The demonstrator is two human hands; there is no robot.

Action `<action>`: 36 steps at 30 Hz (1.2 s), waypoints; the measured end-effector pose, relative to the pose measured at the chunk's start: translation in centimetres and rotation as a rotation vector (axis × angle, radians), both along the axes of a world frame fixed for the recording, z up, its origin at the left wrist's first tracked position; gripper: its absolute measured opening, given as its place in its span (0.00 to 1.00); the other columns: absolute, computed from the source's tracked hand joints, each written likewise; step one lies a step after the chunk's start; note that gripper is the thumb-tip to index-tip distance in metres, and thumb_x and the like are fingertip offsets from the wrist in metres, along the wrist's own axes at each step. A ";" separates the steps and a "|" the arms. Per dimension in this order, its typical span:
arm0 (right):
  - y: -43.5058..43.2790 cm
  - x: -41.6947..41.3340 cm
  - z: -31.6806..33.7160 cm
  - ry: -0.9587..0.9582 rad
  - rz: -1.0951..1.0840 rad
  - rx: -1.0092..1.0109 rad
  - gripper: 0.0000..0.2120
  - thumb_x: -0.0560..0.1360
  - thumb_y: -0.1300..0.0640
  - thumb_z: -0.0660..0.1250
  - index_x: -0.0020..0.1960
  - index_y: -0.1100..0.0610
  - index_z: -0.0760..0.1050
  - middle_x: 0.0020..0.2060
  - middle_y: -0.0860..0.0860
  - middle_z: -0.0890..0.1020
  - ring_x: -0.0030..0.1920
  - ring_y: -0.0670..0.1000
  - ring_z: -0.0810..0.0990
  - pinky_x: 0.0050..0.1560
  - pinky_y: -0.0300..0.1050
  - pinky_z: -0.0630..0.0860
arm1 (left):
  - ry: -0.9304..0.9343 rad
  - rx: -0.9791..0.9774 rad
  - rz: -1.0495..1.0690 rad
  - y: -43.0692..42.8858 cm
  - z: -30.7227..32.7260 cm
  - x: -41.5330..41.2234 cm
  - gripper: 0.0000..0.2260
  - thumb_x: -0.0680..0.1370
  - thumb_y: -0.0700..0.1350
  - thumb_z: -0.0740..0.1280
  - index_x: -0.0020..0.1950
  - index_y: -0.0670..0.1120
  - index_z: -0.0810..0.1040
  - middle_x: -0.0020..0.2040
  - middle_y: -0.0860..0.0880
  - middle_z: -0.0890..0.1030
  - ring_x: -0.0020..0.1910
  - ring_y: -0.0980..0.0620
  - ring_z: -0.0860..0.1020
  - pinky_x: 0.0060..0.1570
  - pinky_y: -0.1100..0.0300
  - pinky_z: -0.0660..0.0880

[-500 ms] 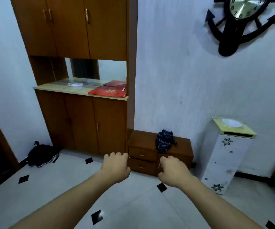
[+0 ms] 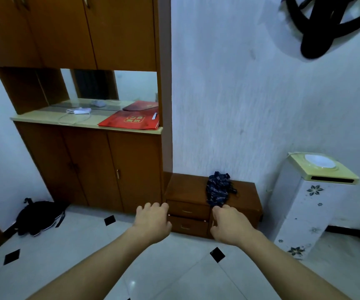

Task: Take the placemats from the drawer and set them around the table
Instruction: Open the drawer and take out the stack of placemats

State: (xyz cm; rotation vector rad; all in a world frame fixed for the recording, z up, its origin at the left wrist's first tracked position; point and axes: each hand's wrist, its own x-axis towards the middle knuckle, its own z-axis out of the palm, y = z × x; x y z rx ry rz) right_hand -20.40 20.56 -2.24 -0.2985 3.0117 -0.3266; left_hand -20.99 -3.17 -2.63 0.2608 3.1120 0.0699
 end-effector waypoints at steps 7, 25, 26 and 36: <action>0.5 -14.2 -1.8 -0.060 0.078 -0.024 0.10 0.70 0.52 0.64 0.41 0.50 0.61 0.44 0.52 0.69 0.47 0.55 0.72 0.42 0.46 0.68 | -0.009 0.015 0.041 1.1 -2.1 -12.6 0.09 0.74 0.55 0.61 0.48 0.52 0.65 0.50 0.47 0.77 0.52 0.43 0.75 0.53 0.45 0.69; -3.6 -38.3 -8.3 -0.223 -0.004 0.014 0.12 0.73 0.48 0.64 0.48 0.51 0.62 0.50 0.54 0.72 0.54 0.57 0.72 0.51 0.51 0.72 | -0.160 0.021 -0.076 -1.5 -10.0 -39.3 0.16 0.75 0.55 0.61 0.60 0.51 0.69 0.57 0.47 0.76 0.57 0.42 0.72 0.57 0.45 0.68; -4.0 -39.4 -8.8 -0.230 -0.030 0.009 0.12 0.73 0.48 0.64 0.47 0.51 0.62 0.48 0.53 0.70 0.53 0.57 0.72 0.50 0.50 0.72 | -0.165 0.022 -0.103 -1.9 -10.8 -40.9 0.15 0.75 0.55 0.61 0.60 0.51 0.69 0.57 0.47 0.76 0.57 0.42 0.72 0.57 0.46 0.68; -4.5 -48.0 -16.8 -0.282 -0.208 -0.004 0.12 0.73 0.48 0.65 0.51 0.53 0.68 0.50 0.54 0.73 0.53 0.58 0.72 0.54 0.53 0.72 | -0.175 -0.003 -0.290 -2.3 -20.6 -52.2 0.13 0.75 0.55 0.60 0.57 0.52 0.71 0.53 0.48 0.77 0.53 0.45 0.73 0.52 0.49 0.68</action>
